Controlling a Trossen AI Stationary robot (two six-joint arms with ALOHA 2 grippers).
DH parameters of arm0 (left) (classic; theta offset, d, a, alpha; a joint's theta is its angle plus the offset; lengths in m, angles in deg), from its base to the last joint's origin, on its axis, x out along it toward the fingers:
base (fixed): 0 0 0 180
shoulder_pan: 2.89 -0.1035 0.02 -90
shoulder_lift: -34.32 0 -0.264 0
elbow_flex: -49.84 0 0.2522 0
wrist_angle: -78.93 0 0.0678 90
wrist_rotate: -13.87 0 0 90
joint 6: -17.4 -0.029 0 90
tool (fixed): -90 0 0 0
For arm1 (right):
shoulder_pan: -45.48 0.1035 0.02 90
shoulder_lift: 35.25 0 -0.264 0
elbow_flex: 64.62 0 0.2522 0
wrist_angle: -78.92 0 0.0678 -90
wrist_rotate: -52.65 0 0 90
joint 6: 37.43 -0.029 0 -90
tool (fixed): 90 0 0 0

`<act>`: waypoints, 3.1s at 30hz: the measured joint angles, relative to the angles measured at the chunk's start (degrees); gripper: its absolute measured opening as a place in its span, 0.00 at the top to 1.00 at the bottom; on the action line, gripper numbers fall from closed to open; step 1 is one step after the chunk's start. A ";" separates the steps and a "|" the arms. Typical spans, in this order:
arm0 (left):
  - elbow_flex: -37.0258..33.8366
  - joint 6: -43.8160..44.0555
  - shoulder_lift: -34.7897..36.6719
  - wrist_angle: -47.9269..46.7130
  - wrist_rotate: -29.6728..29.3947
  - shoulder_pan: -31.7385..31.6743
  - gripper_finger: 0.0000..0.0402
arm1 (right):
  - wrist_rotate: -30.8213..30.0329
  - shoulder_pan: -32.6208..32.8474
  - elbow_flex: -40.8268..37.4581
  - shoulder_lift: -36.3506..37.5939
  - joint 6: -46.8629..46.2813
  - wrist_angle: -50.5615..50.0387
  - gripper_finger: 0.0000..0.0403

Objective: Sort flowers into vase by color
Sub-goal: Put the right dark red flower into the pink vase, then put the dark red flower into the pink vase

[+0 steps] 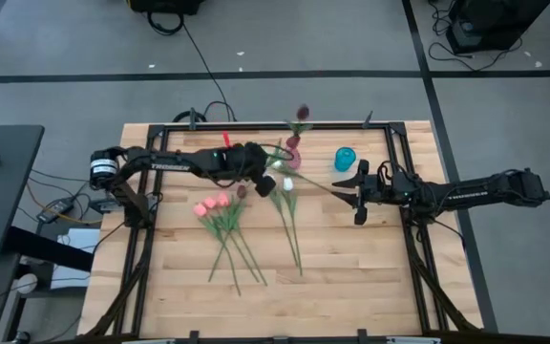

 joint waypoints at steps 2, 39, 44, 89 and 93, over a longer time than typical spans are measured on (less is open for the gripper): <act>-0.15 0.49 0.46 -0.60 4.18 -0.51 1.00 | 0.18 0.00 0.00 0.56 -0.65 -1.28 0.67; 0.39 -8.89 1.01 51.55 4.13 -10.04 1.00 | 0.76 0.00 0.00 0.44 -2.33 -2.43 0.67; 0.40 -8.91 -2.31 58.16 3.94 -11.04 1.00 | 0.76 0.00 0.00 0.44 -2.33 -2.17 0.67; 0.40 -17.78 -7.32 44.21 3.46 -6.61 0.68 | 0.79 0.02 0.00 0.62 -2.33 -3.70 0.67; 0.42 -20.55 -2.89 35.26 2.52 -5.70 0.61 | 0.81 0.01 0.00 0.92 -2.68 -4.34 0.67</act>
